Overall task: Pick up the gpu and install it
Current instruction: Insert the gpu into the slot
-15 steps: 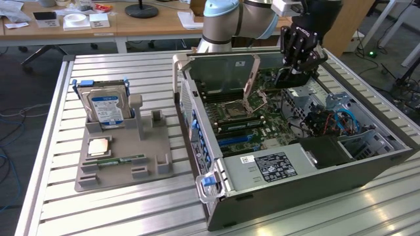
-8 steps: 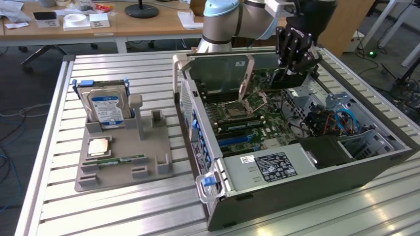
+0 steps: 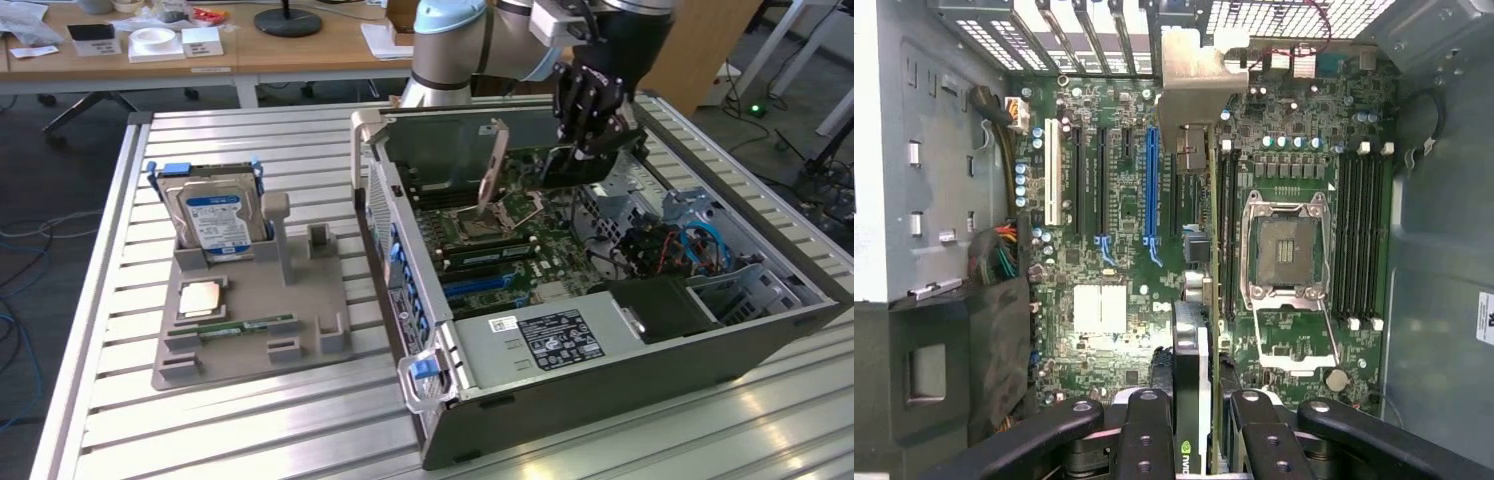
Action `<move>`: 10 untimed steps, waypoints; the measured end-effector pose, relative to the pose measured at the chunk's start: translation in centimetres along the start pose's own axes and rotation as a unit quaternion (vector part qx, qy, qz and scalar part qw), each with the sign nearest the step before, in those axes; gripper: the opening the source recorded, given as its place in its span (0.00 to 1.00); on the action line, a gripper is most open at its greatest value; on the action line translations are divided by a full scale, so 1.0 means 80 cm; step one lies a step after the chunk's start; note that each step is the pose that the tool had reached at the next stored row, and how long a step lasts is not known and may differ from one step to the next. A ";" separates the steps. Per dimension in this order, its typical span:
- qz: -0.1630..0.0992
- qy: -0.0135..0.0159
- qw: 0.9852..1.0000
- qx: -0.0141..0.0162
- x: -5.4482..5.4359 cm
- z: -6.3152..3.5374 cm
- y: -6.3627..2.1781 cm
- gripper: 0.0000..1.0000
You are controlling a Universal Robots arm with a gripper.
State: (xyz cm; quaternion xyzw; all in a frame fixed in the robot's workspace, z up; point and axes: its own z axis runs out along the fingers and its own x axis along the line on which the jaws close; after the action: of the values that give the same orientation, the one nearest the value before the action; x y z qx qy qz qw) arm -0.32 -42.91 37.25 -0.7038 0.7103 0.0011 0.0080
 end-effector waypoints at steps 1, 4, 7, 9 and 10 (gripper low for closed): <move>0.000 0.000 1.000 0.000 0.000 0.002 0.000 0.27; 0.000 -0.001 1.000 0.000 0.001 0.006 0.002 0.27; 0.000 -0.003 1.000 0.000 0.003 0.009 0.003 0.27; 0.000 -0.004 1.000 0.000 0.005 0.011 0.004 0.27; 0.000 -0.004 1.000 0.000 0.007 0.012 0.004 0.27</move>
State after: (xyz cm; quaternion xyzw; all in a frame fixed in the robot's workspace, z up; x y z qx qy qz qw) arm -0.65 -43.42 36.32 -0.7038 0.7103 0.0036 0.0105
